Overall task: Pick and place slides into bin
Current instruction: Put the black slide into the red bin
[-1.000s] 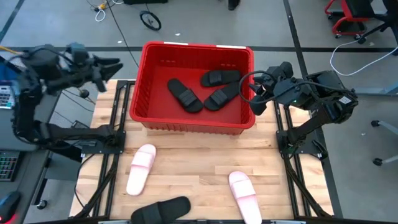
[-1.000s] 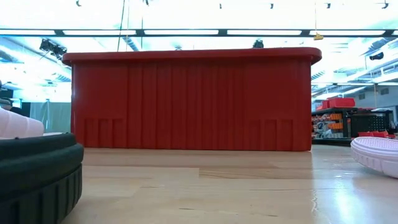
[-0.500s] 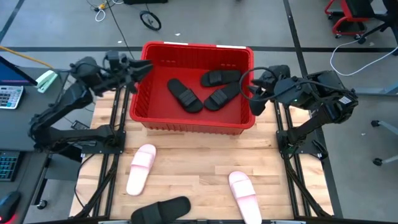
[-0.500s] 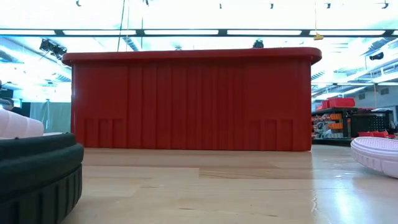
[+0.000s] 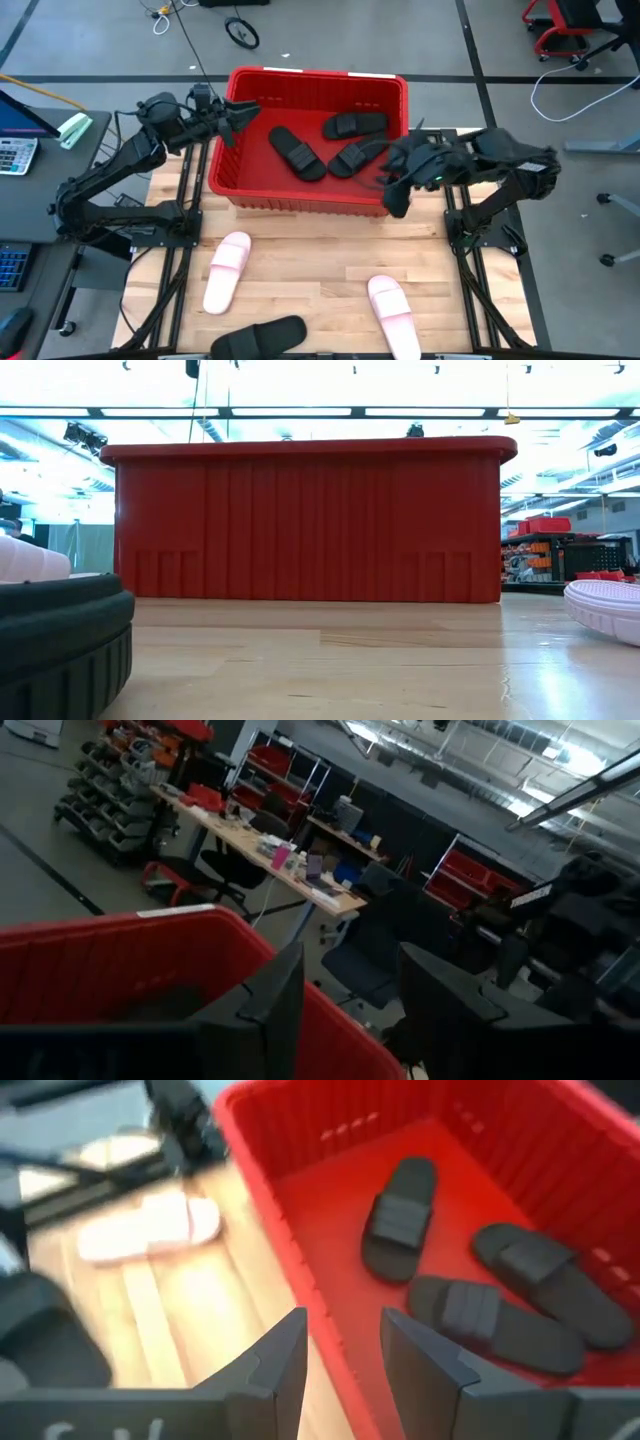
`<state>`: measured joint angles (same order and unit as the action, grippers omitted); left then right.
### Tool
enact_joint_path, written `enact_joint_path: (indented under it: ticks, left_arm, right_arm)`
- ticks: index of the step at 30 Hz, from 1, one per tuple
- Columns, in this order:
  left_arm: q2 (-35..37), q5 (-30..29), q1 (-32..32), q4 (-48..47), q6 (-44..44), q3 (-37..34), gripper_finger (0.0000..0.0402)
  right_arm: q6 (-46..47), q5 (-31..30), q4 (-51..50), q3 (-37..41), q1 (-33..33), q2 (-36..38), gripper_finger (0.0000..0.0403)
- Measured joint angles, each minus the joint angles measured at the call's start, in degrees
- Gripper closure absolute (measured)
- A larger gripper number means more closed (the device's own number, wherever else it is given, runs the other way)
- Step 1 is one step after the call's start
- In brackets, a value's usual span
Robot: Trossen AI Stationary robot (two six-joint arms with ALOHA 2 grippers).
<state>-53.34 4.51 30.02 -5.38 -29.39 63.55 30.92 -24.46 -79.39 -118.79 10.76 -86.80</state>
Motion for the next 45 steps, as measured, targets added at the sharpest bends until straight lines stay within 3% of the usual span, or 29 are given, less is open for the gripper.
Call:
enact_joint_path:
  ticks: [3, 10, 15, 26, 31, 38, 45]
  left_arm:
    - [-0.2, 0.0, 0.0, -1.0, -0.2, 0.0, 0.0235]
    - [-0.3, 0.1, -0.1, -1.2, -1.7, 0.0, 0.0241]
    - [-0.3, 0.2, -1.3, -1.4, -3.0, 0.0, 0.0240]
    - [-0.3, 0.3, -1.8, -1.9, -3.0, 0.0, 0.0239]
    - [-0.3, 0.3, -1.8, -1.9, -3.0, 0.0, 0.0239]
    - [-0.3, 0.3, -1.8, -2.0, -3.1, 0.0, 0.0239]
    - [-0.3, 0.3, -1.8, -2.2, -3.0, 0.0, 0.0239]
  right_arm:
    - [-2.0, 6.1, 4.2, 2.2, -0.3, -1.5, 0.0269]
    - [1.1, 32.8, 22.6, 7.4, -3.5, -5.1, 0.0269]
    - [8.0, 40.4, 29.7, 11.2, -4.2, -8.7, 0.0269]
    - [27.4, 42.7, 56.2, 21.3, 4.9, -18.4, 0.0269]
    - [35.1, 35.6, 66.2, 22.2, 8.5, -24.7, 0.0269]
    - [48.9, 30.6, 90.1, 22.2, 13.2, -34.4, 0.0269]
    - [53.6, 24.8, 91.4, 22.2, 16.2, -39.4, 0.0269]
